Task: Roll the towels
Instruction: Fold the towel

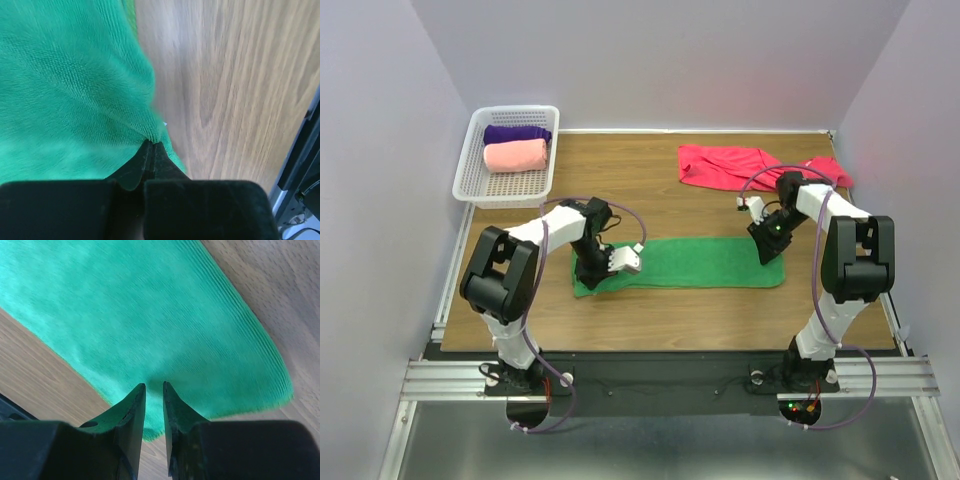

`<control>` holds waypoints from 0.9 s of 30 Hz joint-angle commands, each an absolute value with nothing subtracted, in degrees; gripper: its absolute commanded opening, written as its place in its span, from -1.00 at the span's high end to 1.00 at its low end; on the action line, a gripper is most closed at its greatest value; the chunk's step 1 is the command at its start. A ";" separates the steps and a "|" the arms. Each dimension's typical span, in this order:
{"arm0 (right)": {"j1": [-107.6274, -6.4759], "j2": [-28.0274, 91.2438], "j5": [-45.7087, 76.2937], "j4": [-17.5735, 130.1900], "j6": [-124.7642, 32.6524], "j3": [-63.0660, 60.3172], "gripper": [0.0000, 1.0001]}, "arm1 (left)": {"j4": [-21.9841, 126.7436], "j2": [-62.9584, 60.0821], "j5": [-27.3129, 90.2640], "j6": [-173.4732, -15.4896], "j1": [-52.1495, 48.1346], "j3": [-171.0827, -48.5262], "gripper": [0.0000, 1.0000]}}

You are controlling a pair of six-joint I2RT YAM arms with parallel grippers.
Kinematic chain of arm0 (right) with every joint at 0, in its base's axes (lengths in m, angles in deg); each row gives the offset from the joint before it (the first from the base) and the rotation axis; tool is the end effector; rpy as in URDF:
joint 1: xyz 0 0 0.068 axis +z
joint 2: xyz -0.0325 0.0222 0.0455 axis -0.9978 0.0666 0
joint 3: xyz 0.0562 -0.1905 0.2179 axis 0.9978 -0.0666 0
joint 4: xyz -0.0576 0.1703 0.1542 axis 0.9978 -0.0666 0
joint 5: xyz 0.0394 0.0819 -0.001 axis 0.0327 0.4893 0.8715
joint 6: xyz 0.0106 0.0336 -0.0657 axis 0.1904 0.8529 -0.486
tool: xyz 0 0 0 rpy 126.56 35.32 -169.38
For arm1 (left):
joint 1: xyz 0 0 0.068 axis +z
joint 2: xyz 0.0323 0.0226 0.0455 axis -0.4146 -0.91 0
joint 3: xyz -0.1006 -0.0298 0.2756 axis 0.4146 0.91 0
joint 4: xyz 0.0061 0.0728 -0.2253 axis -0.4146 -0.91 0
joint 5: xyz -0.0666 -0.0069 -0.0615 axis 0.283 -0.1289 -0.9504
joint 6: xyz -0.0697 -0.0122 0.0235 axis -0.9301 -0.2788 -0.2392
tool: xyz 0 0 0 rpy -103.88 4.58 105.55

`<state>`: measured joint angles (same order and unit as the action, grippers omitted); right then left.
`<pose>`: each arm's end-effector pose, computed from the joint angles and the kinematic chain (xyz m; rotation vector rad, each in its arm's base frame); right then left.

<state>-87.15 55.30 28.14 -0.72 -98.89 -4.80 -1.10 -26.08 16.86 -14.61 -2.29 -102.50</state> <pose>0.3094 0.0168 0.1910 -1.1339 2.7362 0.4928 0.2490 -0.1529 0.1875 2.1512 1.9447 -0.5179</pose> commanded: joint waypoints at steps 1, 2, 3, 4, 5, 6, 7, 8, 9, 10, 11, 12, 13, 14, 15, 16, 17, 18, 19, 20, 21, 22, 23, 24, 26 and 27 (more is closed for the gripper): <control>-86.53 54.68 26.81 0.57 -98.92 -5.55 0.47 | 2.43 -24.22 24.42 -15.75 -0.74 -98.03 0.79; -86.53 54.68 26.64 0.57 -99.01 -5.64 0.47 | 3.77 -23.51 25.14 -16.28 -0.30 -97.41 0.50; -86.53 54.76 26.46 0.65 -99.01 -5.73 0.47 | 4.48 -22.98 25.32 -16.45 -0.12 -97.40 0.50; -86.53 54.85 26.37 0.83 -99.01 -5.82 0.47 | 4.75 -22.45 25.06 -16.54 0.06 -97.84 0.35; -86.53 55.03 26.02 1.09 -98.93 -5.99 0.47 | 4.92 -21.58 24.89 -16.89 0.15 -98.45 0.30; -86.53 55.55 26.02 1.35 -98.66 -6.08 0.46 | 4.66 -21.22 24.19 -17.77 0.23 -100.28 0.17; -86.53 55.82 26.02 1.44 -98.49 -6.17 0.46 | 3.96 -21.04 23.57 -17.95 0.32 -101.52 0.15; -86.36 56.43 25.76 1.44 -98.31 -6.34 0.47 | 2.13 -20.61 21.91 -18.39 0.32 -102.84 0.15; -86.35 56.52 25.58 1.62 -98.31 -6.43 0.47 | 1.07 -20.25 21.03 -18.13 0.41 -105.46 0.15; -86.35 56.52 25.58 1.97 -98.22 -6.43 0.49 | 0.10 -19.73 20.41 -18.21 0.58 -106.44 0.14; -86.35 56.26 25.76 2.15 -98.22 -6.43 0.49 | -1.21 -19.11 19.79 -18.30 0.76 -107.32 0.14; -86.35 56.00 25.93 2.15 -98.05 -5.91 0.49 | -1.58 -18.06 18.65 -18.22 1.20 -108.12 0.14; -86.35 55.30 26.28 2.06 -97.87 -5.38 0.49 | -1.84 -17.44 18.73 -18.13 1.46 -109.34 0.13; -86.35 55.03 27.33 1.97 -97.52 -4.77 0.49 | -1.23 -16.74 19.17 -18.47 2.60 -109.79 0.13; -86.35 54.33 28.03 1.71 -96.82 -3.37 0.49 | -0.62 -16.65 19.61 -19.78 3.56 -110.75 0.13; -86.27 54.15 29.26 1.45 -96.47 -2.83 0.49 | 0.87 -16.82 19.44 -20.67 4.79 -111.20 0.14; -86.35 54.06 29.62 1.01 -96.20 -2.31 0.49 | 1.49 -17.17 19.09 -21.55 6.54 -111.72 0.13; -85.05 53.98 29.80 0.66 -95.77 -2.04 0.49 | 2.28 -18.65 18.56 -22.77 9.52 -112.25 0.14; -84.60 53.80 29.80 0.31 -95.67 -2.30 0.49 | 3.42 -19.54 18.82 -25.92 11.03 -113.04 0.13; -84.07 53.62 29.45 0.30 -95.50 -2.74 0.49 | 5.95 -21.03 19.08 -27.78 12.35 -113.48 0.14; -83.20 53.45 29.45 0.39 -95.32 -3.26 0.49 | 7.20 -21.74 18.91 -29.71 14.89 -113.83 0.14; -82.84 53.45 29.36 0.39 -95.15 -4.14 0.48 | 8.25 -22.53 18.56 -31.64 16.04 -114.71 0.14; -82.40 53.71 29.19 0.48 -94.88 -4.50 0.48 | 8.09 -24.28 16.55 -34.71 16.92 -115.41 0.14; -82.23 53.89 29.01 0.56 -94.88 -5.11 0.48 | 7.91 -25.16 15.75 -36.04 18.59 -116.20 0.14; -82.05 54.32 28.66 0.74 -94.79 -5.64 0.49 | 8.00 -26.75 14.08 -38.59 19.74 -116.21 0.14; -82.05 54.59 28.66 0.83 -94.79 -5.90 0.48 | 8.09 -27.02 12.59 -40.26 20.44 -115.86 0.13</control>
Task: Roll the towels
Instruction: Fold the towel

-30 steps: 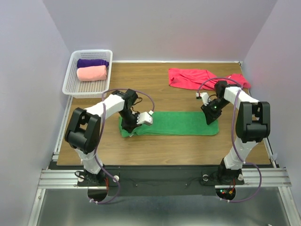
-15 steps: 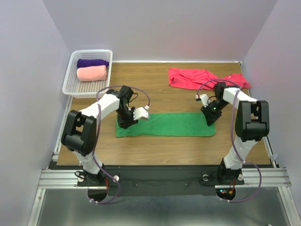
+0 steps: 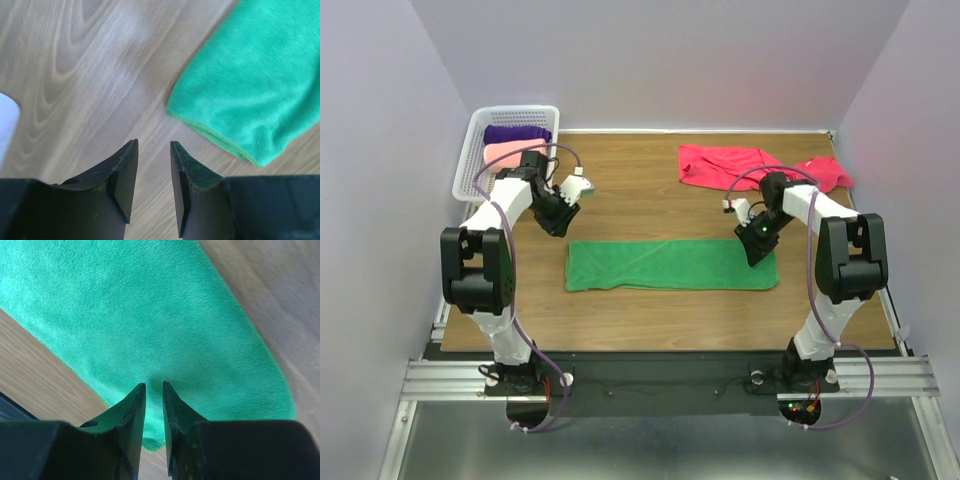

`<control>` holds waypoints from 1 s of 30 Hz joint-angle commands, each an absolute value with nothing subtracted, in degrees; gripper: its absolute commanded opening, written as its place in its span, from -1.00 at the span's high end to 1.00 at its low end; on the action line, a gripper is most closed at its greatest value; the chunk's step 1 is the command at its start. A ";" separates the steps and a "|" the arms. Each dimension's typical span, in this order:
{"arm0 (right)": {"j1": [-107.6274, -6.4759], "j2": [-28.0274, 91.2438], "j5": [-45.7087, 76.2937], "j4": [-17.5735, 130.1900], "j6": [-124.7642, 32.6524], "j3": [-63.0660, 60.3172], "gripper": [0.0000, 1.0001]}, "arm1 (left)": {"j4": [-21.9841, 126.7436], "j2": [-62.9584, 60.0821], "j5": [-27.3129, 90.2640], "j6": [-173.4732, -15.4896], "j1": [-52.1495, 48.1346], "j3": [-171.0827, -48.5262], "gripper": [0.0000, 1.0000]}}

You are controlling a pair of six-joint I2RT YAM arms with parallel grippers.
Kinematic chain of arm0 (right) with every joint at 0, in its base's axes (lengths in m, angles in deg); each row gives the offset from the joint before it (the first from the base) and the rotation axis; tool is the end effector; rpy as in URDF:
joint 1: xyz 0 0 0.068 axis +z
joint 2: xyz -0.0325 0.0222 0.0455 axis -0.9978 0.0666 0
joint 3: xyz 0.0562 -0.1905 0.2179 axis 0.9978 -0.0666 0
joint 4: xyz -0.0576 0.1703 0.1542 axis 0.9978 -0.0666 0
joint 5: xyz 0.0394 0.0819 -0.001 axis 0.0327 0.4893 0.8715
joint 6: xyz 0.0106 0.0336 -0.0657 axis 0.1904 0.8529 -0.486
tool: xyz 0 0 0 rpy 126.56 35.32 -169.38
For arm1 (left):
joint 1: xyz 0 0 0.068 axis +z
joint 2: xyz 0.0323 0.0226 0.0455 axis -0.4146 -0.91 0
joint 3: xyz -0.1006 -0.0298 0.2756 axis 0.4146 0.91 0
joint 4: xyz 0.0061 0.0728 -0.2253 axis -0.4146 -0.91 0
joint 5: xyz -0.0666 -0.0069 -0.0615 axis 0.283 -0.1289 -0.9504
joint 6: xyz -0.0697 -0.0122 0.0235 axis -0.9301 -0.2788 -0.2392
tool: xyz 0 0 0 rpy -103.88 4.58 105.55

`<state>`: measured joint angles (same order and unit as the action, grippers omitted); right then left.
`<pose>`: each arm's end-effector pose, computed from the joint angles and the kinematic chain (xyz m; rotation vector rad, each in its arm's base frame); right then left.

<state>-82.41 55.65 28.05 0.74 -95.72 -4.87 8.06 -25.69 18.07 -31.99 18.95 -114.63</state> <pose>0.3106 0.0424 0.1889 -1.1782 2.7242 0.4958 0.3452 -0.0567 0.2477 1.3205 2.2267 -0.2345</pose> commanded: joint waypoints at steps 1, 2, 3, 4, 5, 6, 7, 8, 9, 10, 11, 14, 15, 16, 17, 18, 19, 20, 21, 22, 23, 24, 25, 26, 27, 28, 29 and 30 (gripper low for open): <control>-81.87 54.68 28.57 0.92 -94.88 -6.17 0.49 | 8.18 -27.19 11.88 -40.97 20.88 -115.51 0.13; -81.61 54.85 28.22 1.00 -94.80 -6.78 0.49 | 8.87 -27.46 10.92 -42.28 21.06 -115.16 0.14; -81.43 54.94 27.96 1.09 -94.79 -7.04 0.48 | 9.14 -27.63 10.56 -42.64 21.15 -114.63 0.13; -81.17 55.03 27.61 1.62 -94.79 -7.40 0.49 | 9.23 -27.89 10.04 -42.73 21.24 -114.37 0.12; -80.91 55.12 26.99 1.79 -94.71 -8.18 0.49 | 8.88 -28.25 8.29 -42.74 21.33 -114.19 0.12; -80.91 55.20 26.73 2.14 -94.71 -8.54 0.49 | 8.79 -28.25 7.49 -42.74 21.33 -113.84 0.10; -80.82 55.55 26.38 2.58 -94.71 -8.80 0.49 | 8.79 -28.34 6.78 -42.91 21.33 -112.97 0.08; -80.82 55.64 25.68 2.67 -94.62 -9.07 0.49 | 8.70 -28.42 5.21 -43.00 21.41 -112.52 0.08; -80.73 55.91 25.41 3.11 -94.62 -9.42 0.49 | 8.70 -28.51 4.59 -43.35 21.33 -111.74 0.07; -80.82 55.91 24.97 3.29 -94.71 -9.59 0.49 | 8.88 -28.95 4.41 -43.79 21.33 -111.38 0.06; -80.82 55.91 24.88 3.38 -94.71 -9.86 0.49 | 8.88 -29.21 4.49 -43.96 21.41 -111.20 0.06; -80.82 55.82 24.70 3.55 -94.71 -9.86 0.49 | 10.98 -29.22 6.07 -45.11 21.59 -109.62 0.05; -80.73 55.82 24.62 3.47 -94.71 -9.86 0.49 | 11.34 -28.87 6.86 -45.37 21.68 -109.10 0.05; -80.73 55.82 24.61 3.55 -94.71 -9.77 0.49 | 11.51 -28.78 7.13 -45.46 21.68 -108.74 0.04; -80.82 55.91 24.61 3.55 -94.71 -9.60 0.49 | 11.43 -29.04 7.13 -45.46 21.68 -108.65 0.03; -80.82 56.00 24.53 3.55 -94.79 -9.51 0.49 | 11.52 -28.95 7.22 -45.72 21.77 -108.13 0.03; -80.82 56.17 24.53 3.55 -94.79 -9.51 0.49 | 11.86 -28.86 7.30 -45.81 21.77 -107.69 0.02; -80.73 56.17 24.35 3.47 -94.79 -9.42 0.49 | 12.04 -28.60 7.13 -45.72 21.77 -107.34 0.00; -80.82 56.35 24.35 3.55 -94.88 -9.51 0.49 | 12.30 -28.60 6.87 -45.72 21.77 -106.72 -0.01; -80.82 56.26 24.35 3.55 -94.88 -9.51 0.49 | 12.31 -28.69 6.87 -45.90 21.68 -106.54 -0.01; -80.82 56.35 24.26 3.55 -94.88 -9.51 0.49 | 12.13 -29.04 6.69 -45.90 21.77 -106.54 -0.02; -80.73 56.43 24.00 3.55 -94.97 -9.60 0.49 | 12.04 -29.65 6.60 -46.07 21.77 -106.37 -0.02; -80.82 56.44 23.91 3.55 -94.97 -9.68 0.49 | 12.22 -29.83 6.86 -46.42 21.68 -106.28 -0.02; -80.73 56.44 23.82 3.55 -95.06 -9.68 0.49 | 12.39 -30.09 7.04 -46.43 21.77 -106.19 -0.02; -80.82 56.44 23.65 3.64 -95.06 -9.68 0.49 | 12.66 -30.01 6.95 -46.95 21.77 -105.75 -0.02; -80.73 56.52 23.73 3.64 -95.06 -9.68 0.49 | 13.09 -29.75 7.39 -47.56 21.85 -105.58 -0.02; -80.73 56.52 23.65 3.64 -95.06 -9.60 0.49 | 13.45 -29.39 7.65 -47.74 22.03 -105.57 -0.02; -80.73 56.52 23.56 3.55 -95.15 -9.51 0.49 | 13.45 -29.04 7.57 -48.09 22.38 -105.57 -0.02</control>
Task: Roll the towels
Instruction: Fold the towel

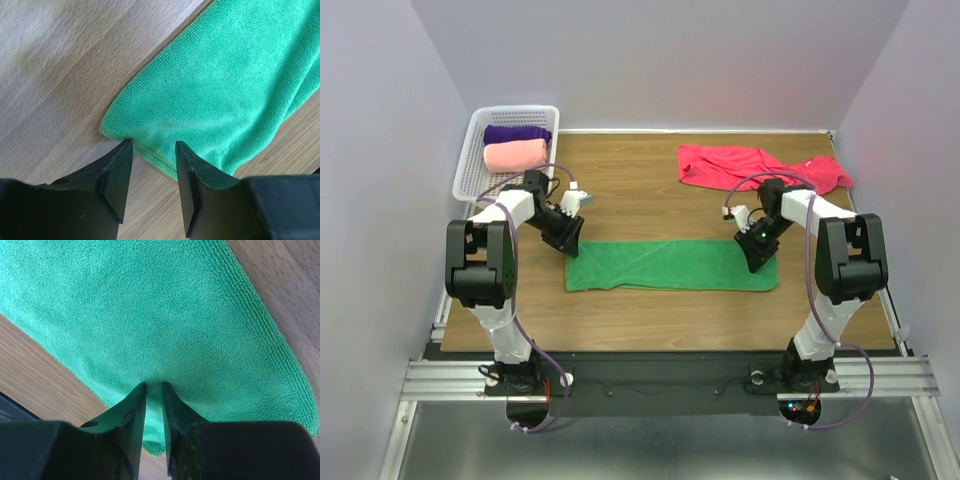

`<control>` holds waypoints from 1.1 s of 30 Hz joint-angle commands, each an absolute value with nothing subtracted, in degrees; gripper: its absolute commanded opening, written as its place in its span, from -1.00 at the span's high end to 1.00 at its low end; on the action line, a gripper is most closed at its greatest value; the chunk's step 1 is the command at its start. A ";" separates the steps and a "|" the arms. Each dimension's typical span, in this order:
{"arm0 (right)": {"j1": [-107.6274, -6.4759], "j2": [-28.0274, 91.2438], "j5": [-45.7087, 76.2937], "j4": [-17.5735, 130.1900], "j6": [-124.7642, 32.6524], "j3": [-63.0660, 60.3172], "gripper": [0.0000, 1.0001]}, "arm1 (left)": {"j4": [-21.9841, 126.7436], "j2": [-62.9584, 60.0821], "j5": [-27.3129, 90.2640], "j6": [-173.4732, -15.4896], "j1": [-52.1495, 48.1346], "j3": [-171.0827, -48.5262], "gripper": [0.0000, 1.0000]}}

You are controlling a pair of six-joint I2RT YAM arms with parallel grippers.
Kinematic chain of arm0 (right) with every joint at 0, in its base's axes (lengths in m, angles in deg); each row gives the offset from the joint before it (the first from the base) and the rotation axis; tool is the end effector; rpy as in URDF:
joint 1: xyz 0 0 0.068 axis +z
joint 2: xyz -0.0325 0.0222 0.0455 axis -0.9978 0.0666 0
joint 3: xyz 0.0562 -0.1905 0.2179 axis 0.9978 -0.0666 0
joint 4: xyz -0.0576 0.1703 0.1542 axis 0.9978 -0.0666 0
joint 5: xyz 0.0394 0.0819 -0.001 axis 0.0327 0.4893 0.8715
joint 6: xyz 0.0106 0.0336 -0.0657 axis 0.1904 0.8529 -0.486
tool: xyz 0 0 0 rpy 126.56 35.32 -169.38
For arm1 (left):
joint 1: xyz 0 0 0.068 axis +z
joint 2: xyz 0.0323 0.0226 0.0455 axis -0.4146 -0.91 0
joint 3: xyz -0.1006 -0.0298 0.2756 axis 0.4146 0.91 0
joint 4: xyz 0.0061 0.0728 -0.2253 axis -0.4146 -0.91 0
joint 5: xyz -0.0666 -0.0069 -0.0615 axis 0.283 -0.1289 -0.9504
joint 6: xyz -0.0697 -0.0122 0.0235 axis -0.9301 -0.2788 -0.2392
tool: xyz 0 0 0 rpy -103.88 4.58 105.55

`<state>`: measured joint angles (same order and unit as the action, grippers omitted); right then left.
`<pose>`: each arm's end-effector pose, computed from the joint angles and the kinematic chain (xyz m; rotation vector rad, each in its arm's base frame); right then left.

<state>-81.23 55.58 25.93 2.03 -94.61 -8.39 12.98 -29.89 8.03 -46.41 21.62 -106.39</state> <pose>0.3000 0.0458 0.1754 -1.1940 2.7804 0.4727 0.3384 -0.0499 0.1940 0.9950 2.4380 -0.5975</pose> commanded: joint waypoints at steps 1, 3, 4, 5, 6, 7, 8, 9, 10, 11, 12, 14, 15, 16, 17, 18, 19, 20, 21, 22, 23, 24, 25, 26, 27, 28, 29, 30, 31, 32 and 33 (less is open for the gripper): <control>-80.82 56.52 23.56 3.55 -95.15 -9.51 0.49 | 13.45 -29.04 7.57 -48.27 22.38 -105.57 -0.02; -80.82 56.61 23.30 3.55 -95.23 -9.42 0.49 | 13.28 -28.78 7.39 -48.45 22.73 -105.66 -0.02; -80.73 56.70 23.30 3.55 -95.32 -9.25 0.49 | 13.01 -28.78 7.22 -48.19 22.82 -105.84 -0.02; -80.82 56.70 23.03 3.55 -95.32 -9.24 0.49 | 12.84 -28.95 7.39 -48.36 22.82 -105.84 -0.02; -80.82 56.61 23.03 3.55 -95.41 -9.24 0.49 | 12.75 -29.04 7.65 -48.62 22.82 -105.84 -0.02; -80.73 56.61 23.03 3.55 -95.41 -9.24 0.49 | 12.57 -29.39 7.66 -48.62 22.91 -106.10 -0.01; -80.82 56.61 22.86 3.55 -95.41 -9.24 0.49 | 12.40 -29.65 7.66 -48.80 23.08 -106.10 -0.01; -80.82 56.52 22.86 3.55 -95.50 -9.24 0.49 | 12.22 -29.57 7.48 -49.06 23.52 -106.10 -0.01; -80.82 56.44 22.86 3.47 -95.50 -9.24 0.49 | 12.39 -29.48 7.48 -49.50 23.61 -105.75 -0.01; -80.82 56.52 22.94 3.55 -95.50 -9.33 0.49 | 12.31 -29.39 7.65 -49.68 23.79 -105.84 -0.01; -80.73 56.44 22.77 3.55 -95.58 -9.33 0.49 | 12.13 -29.39 6.87 -49.50 23.88 -105.84 -0.01; -80.73 56.52 22.68 3.55 -95.76 -9.33 0.49 | 12.30 -29.04 5.38 -50.20 23.96 -105.93 -0.01; -80.82 56.52 22.68 3.55 -95.85 -9.33 0.49 | 12.31 -29.04 4.85 -50.38 24.05 -105.93 0.00; -80.73 56.70 22.59 3.55 -95.85 -9.42 0.49 | 12.31 -29.30 4.24 -50.47 24.05 -106.01 0.03; -80.73 56.79 22.59 3.55 -95.76 -9.42 0.49 | 12.31 -29.65 3.53 -50.47 24.05 -106.01 0.06; -80.82 56.87 22.42 3.55 -95.94 -9.33 0.50 | 12.13 -30.26 2.57 -50.56 23.97 -105.84 0.09; -80.82 56.88 22.33 3.55 -95.94 -9.33 0.49 | 12.22 -30.53 2.12 -50.56 23.96 -105.66 0.09; -80.73 56.79 22.24 3.55 -95.94 -9.33 0.49 | 12.31 -30.80 1.86 -50.56 23.96 -105.40 0.09; -80.82 56.79 22.24 3.55 -95.94 -9.25 0.50 | 12.74 -31.15 1.68 -50.64 23.96 -105.31 0.14; -80.82 56.70 22.24 3.55 -95.94 -9.24 0.50 | 12.92 -31.24 1.59 -50.65 23.96 -105.31 0.17; -80.82 56.61 22.15 3.47 -96.02 -9.33 0.50 | 13.10 -31.32 1.51 -50.73 23.96 -105.40 0.21; -80.82 56.70 21.98 3.55 -96.11 -9.33 0.50 | 13.27 -31.24 1.42 -50.82 24.05 -105.49 0.25; -80.82 56.79 21.89 3.55 -96.20 -9.33 0.50 | 13.36 -31.15 1.42 -50.91 24.05 -105.83 0.34; -80.73 56.87 21.72 3.55 -96.29 -9.33 0.50 | 13.54 -30.98 1.42 -51.00 24.05 -106.01 0.39; -80.82 57.14 21.54 3.64 -96.38 -9.42 0.50 | 13.89 -30.89 1.94 -51.26 23.97 -106.19 0.45; -80.82 57.31 21.54 3.73 -96.46 -9.33 0.50 | 13.89 -30.80 2.03 -51.26 23.96 -106.45 0.56; -80.82 57.40 21.45 3.73 -96.46 -9.42 0.51 | 14.06 -30.80 2.21 -51.52 23.96 -106.63 0.62; -80.82 57.58 21.36 3.82 -96.46 -9.42 0.51 | 14.07 -30.71 2.64 -51.70 23.96 -106.63 0.73; -80.73 57.58 21.19 3.99 -96.46 -9.51 0.51 | 14.07 -30.62 2.91 -51.79 24.05 -106.80 0.81; -80.82 57.58 21.19 3.99 -96.46 -9.51 0.51 | 14.24 -30.45 3.26 -51.88 24.05 -106.81 0.88; -80.82 57.58 20.93 4.08 -96.55 -9.77 0.51 | 14.41 -30.01 3.78 -51.96 25.53 -106.81 0.94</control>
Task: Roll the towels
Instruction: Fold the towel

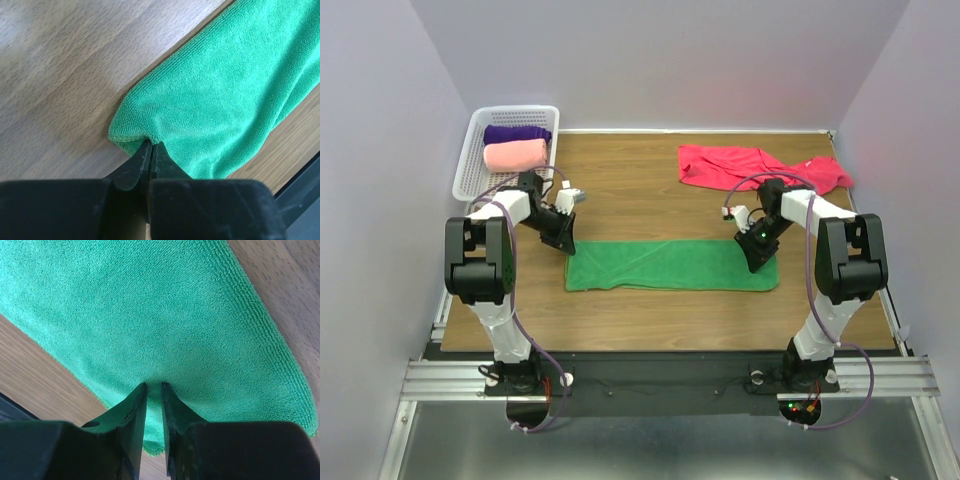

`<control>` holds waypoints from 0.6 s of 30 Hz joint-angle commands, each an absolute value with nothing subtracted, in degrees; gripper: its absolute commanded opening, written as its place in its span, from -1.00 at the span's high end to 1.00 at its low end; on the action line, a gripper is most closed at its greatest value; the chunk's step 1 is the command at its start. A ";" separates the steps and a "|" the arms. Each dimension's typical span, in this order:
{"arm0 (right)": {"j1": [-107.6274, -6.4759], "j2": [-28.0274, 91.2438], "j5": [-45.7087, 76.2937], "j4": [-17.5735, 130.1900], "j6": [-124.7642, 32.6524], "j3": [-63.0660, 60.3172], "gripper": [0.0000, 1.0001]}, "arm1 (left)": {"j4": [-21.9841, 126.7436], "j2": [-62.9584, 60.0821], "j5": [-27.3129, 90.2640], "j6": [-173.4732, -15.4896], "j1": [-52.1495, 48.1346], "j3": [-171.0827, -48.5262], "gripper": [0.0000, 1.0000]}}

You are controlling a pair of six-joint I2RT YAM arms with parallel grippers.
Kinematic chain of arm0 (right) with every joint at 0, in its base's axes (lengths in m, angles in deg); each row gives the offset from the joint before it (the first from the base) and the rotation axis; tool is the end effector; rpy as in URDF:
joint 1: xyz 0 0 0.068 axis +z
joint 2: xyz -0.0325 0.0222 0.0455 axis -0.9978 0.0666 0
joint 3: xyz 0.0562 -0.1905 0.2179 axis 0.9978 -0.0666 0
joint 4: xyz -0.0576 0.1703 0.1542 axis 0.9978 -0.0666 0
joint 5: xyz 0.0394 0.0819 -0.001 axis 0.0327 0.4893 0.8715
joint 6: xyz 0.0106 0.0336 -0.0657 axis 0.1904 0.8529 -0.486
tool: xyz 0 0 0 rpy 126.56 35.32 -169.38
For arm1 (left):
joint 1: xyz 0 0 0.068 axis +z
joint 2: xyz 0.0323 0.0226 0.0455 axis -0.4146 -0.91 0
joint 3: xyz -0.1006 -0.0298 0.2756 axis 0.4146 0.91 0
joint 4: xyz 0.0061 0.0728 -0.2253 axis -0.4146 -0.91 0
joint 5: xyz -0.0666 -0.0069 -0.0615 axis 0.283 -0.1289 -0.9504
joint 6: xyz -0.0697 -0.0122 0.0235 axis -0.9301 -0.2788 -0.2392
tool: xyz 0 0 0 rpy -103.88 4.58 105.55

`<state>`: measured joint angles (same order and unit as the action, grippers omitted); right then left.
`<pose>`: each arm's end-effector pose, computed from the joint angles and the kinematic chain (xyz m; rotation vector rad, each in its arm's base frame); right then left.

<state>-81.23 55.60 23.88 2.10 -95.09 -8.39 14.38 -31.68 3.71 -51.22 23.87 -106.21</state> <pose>0.3004 0.0437 0.1746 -1.2131 2.7906 0.4217 0.3440 -0.0405 0.1866 0.8464 2.4664 -0.7118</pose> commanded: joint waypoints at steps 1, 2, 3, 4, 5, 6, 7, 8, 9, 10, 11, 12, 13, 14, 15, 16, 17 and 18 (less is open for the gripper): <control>-80.82 57.49 20.84 4.08 -96.64 -9.86 0.51 | 14.33 -30.01 4.14 -51.96 25.72 -106.98 1.00; -80.73 57.58 20.66 4.17 -96.81 -9.95 0.51 | 14.33 -29.83 4.40 -51.88 26.33 -107.15 1.00; -80.73 57.58 20.14 4.26 -96.99 -10.21 0.52 | 14.24 -29.92 4.93 -51.70 26.60 -107.33 1.00; -80.73 57.58 20.05 4.34 -96.99 -10.30 0.51 | 14.24 -30.01 5.28 -51.61 26.78 -107.59 1.00; -80.82 57.67 19.70 4.43 -96.99 -10.30 0.52 | 14.59 -30.35 6.07 -51.70 27.30 -107.77 1.00; -80.82 57.67 19.61 4.52 -96.99 -10.39 0.51 | 14.68 -30.53 6.16 -51.79 27.57 -108.03 1.00; -80.82 57.58 19.52 4.52 -96.99 -10.47 0.51 | 14.85 -30.62 6.08 -52.22 27.92 -108.12 1.00; -80.82 57.67 19.34 4.69 -96.90 -10.48 0.51 | 15.29 -30.62 6.07 -52.23 28.35 -108.38 1.00; -80.73 57.67 19.17 4.78 -96.99 -10.56 0.51 | 15.47 -30.62 6.16 -52.23 28.45 -108.56 1.00; -80.82 57.67 19.08 4.78 -96.99 -10.65 0.51 | 15.65 -30.53 6.08 -52.31 28.53 -108.65 1.00; -80.82 57.67 18.90 4.78 -96.99 -10.74 0.52 | 15.56 -30.53 5.99 -52.32 28.62 -108.91 1.00; -80.82 57.75 18.64 4.87 -97.08 -10.83 0.52 | 15.30 -30.80 5.20 -52.23 28.62 -109.18 1.00; -80.82 57.84 18.55 5.05 -97.08 -10.91 0.51 | 15.12 -30.62 4.59 -52.31 28.62 -109.87 1.00; -80.82 57.93 18.46 5.05 -97.08 -10.91 0.52 | 14.86 -30.45 3.80 -52.14 28.62 -110.23 1.00; -80.82 57.93 18.38 5.14 -97.08 -11.00 0.52 | 14.60 -30.36 3.79 -52.23 28.62 -110.75 1.00; -80.73 57.93 18.46 5.05 -96.99 -11.00 0.51 | 14.42 -30.36 3.09 -52.23 28.62 -111.72 1.00; -80.73 57.93 18.55 5.14 -96.99 -11.00 0.52 | 14.16 -30.45 2.83 -52.14 28.62 -112.16 1.00; -80.73 58.10 18.46 5.22 -96.90 -10.92 0.52 | 13.54 -30.53 2.56 -51.88 28.62 -112.69 1.00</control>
